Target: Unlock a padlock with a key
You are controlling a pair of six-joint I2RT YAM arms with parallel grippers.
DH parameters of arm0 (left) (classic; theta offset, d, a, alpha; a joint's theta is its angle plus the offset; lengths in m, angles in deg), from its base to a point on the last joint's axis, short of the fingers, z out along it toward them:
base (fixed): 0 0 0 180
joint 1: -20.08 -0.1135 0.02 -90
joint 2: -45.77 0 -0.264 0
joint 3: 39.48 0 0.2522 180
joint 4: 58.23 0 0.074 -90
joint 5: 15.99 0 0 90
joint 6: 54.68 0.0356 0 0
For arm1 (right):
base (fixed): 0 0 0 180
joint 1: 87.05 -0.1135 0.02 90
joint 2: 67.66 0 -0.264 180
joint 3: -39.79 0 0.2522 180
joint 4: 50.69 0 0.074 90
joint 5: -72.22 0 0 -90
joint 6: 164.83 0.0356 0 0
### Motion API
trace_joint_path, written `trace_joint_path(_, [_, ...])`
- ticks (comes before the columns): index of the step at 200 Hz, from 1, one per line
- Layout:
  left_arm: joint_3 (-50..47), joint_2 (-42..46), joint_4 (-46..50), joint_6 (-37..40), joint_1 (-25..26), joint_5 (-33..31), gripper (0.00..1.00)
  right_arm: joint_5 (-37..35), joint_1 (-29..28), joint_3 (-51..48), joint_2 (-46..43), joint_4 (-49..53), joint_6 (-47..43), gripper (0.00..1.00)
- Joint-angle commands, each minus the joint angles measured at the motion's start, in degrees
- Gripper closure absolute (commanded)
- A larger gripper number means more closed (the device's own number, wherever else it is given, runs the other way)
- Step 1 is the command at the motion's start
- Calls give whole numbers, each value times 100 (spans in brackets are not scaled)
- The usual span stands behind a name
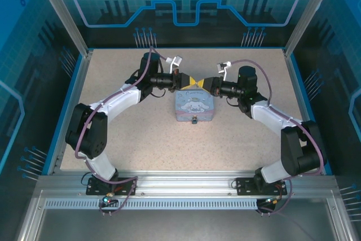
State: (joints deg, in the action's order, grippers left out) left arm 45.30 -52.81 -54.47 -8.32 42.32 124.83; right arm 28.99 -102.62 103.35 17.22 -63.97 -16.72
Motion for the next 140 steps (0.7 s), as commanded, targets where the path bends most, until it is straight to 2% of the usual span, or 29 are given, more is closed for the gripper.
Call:
trace_joint_path(1, [-60, -106, -115, -48, -14, 6, 100, 165, 39, -32, -33, -183, -27, 86])
trace_joint_path(39, [-36, -100, -106, -37, -9, 23, 100, 126, 64, -31, -19, -130, -47, 100])
trace_joint_path(140, [-32, -107, -125, -136, -28, -177, 100, 175, 54, -258, -252, -162, -162, 100])
